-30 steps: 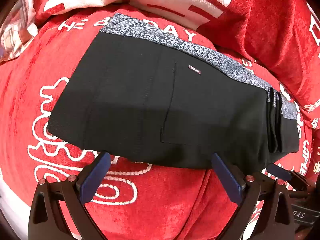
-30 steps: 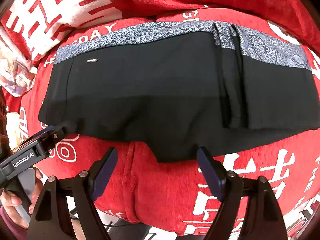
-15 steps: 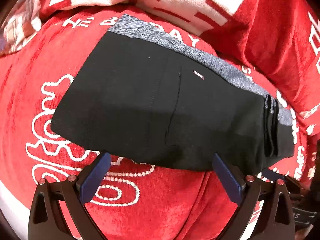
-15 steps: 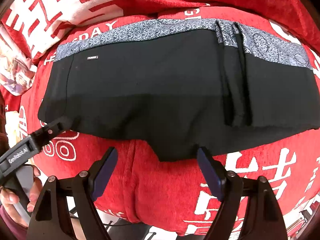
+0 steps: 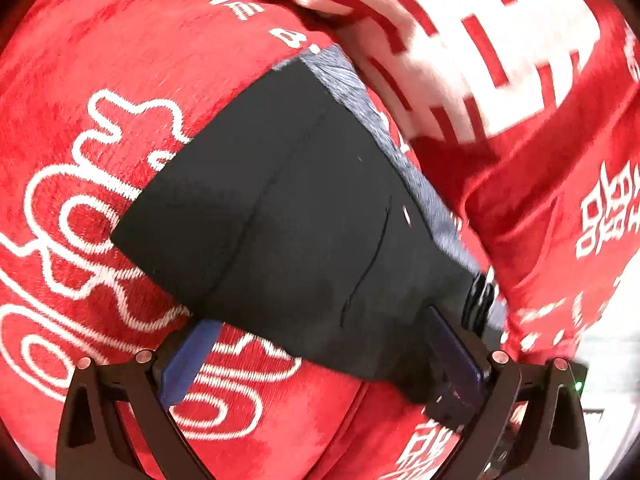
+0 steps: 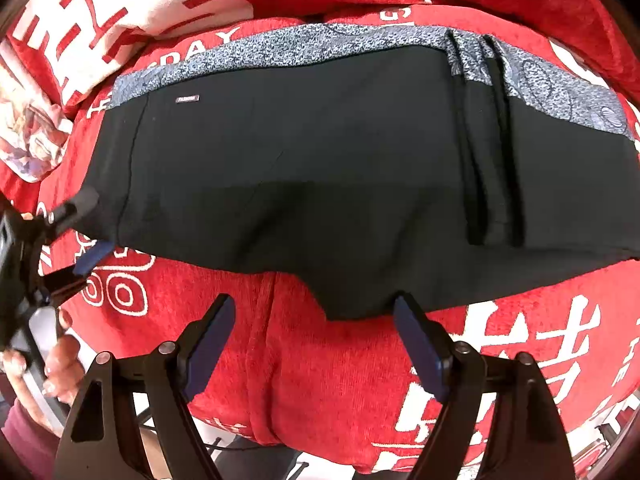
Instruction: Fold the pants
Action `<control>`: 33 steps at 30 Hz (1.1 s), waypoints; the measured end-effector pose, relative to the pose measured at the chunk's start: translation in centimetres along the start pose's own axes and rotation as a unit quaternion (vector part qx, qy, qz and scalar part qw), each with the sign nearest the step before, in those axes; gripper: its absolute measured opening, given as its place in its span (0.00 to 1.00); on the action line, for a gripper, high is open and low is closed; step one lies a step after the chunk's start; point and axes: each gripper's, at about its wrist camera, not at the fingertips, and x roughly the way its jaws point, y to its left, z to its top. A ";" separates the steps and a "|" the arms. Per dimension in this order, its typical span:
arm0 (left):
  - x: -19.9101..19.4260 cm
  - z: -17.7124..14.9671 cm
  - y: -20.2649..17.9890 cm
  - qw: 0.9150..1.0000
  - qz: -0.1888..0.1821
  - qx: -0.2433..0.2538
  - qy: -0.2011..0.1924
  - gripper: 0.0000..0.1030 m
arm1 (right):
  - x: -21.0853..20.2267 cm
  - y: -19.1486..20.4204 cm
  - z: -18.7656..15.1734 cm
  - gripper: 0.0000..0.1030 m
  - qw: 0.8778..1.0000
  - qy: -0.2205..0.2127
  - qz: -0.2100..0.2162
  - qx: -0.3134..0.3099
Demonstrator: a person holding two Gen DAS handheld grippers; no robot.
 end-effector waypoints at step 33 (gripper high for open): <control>4.5 -5.3 -10.7 0.856 0.350 0.374 -0.064 0.38 | -7.5 3.0 11.2 0.82 0.992 -0.045 0.099 -0.064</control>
